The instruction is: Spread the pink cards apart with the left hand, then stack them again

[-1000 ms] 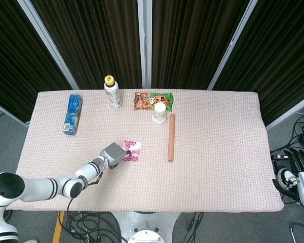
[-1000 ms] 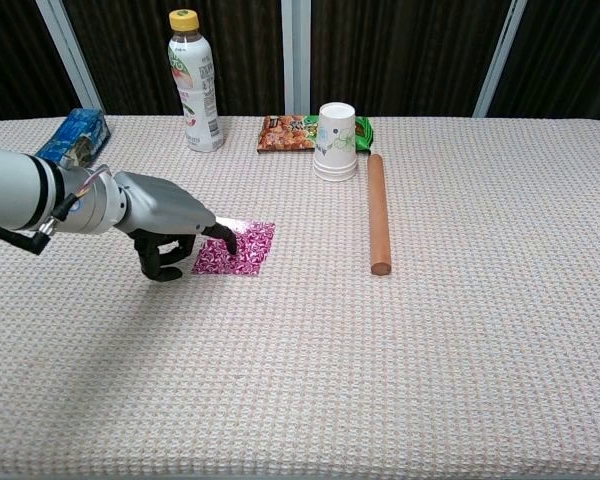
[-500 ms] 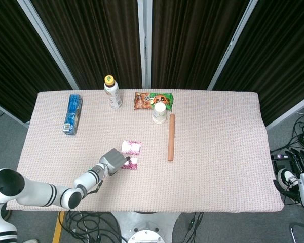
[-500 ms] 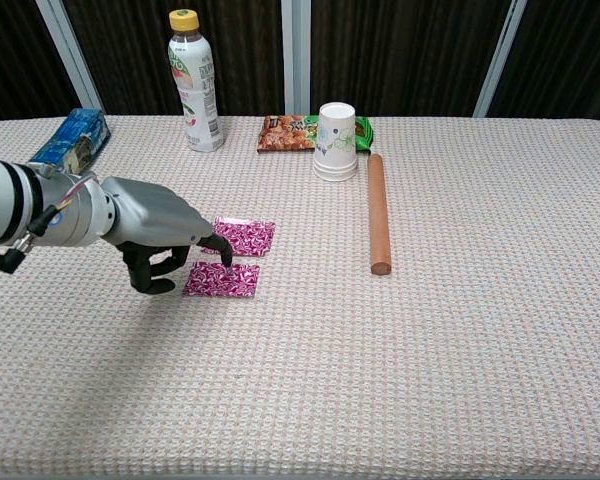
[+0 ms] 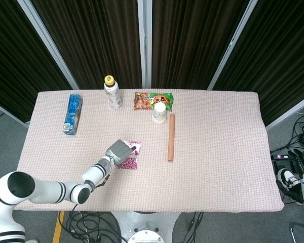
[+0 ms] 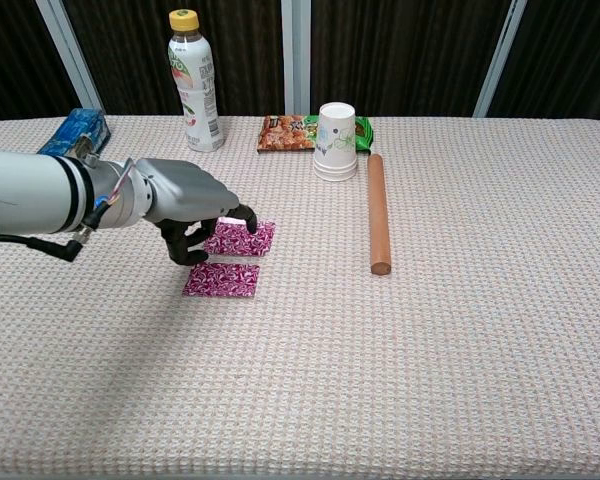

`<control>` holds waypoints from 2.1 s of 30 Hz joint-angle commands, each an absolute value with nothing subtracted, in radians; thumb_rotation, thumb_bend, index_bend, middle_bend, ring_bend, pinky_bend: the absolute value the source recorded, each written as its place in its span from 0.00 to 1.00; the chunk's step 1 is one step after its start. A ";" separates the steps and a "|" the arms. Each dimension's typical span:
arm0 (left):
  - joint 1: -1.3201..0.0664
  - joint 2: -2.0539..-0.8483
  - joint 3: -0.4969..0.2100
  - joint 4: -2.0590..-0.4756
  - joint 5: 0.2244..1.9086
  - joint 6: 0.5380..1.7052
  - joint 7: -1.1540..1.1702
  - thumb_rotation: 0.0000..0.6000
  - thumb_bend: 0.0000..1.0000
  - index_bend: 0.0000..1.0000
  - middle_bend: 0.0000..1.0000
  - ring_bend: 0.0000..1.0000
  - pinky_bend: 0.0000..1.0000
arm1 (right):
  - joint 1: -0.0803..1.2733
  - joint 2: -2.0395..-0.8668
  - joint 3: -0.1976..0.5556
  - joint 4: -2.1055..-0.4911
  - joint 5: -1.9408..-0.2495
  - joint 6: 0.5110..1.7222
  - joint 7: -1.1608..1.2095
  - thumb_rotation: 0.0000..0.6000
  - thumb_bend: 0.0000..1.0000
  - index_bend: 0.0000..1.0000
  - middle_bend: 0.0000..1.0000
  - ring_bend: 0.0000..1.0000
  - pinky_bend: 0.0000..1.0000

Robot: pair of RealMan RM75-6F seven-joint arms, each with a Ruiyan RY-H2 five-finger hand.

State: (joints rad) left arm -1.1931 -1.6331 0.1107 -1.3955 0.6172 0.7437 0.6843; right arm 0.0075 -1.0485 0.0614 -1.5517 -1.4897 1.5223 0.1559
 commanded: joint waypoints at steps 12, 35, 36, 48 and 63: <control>-1.195 -1.635 0.135 -1.380 0.555 0.722 0.724 1.00 0.50 0.21 0.86 0.86 0.99 | 0.011 -1.050 0.063 -1.553 -1.493 1.518 0.155 0.84 0.16 0.12 0.07 0.00 0.00; -1.146 -1.567 0.144 -1.483 0.617 0.816 0.745 1.00 0.50 0.22 0.85 0.86 0.95 | -0.003 -1.045 0.056 -1.575 -1.516 1.550 0.143 0.85 0.16 0.12 0.07 0.00 0.00; -1.149 -1.575 0.138 -1.480 0.617 0.810 0.746 1.00 0.50 0.22 0.85 0.86 0.95 | -0.004 -1.044 0.057 -1.575 -1.513 1.549 0.143 0.84 0.16 0.12 0.07 0.00 0.00; -1.176 -1.613 0.138 -1.462 0.546 0.778 0.799 1.00 0.50 0.22 0.85 0.86 0.95 | -0.010 -1.044 0.058 -1.563 -1.496 1.543 0.154 0.85 0.16 0.12 0.07 0.00 0.00; -1.155 -1.573 0.184 -1.502 0.496 0.808 0.819 1.00 0.50 0.22 0.85 0.86 0.95 | -0.010 -1.046 0.056 -1.568 -1.514 1.550 0.152 0.85 0.16 0.12 0.07 0.00 0.00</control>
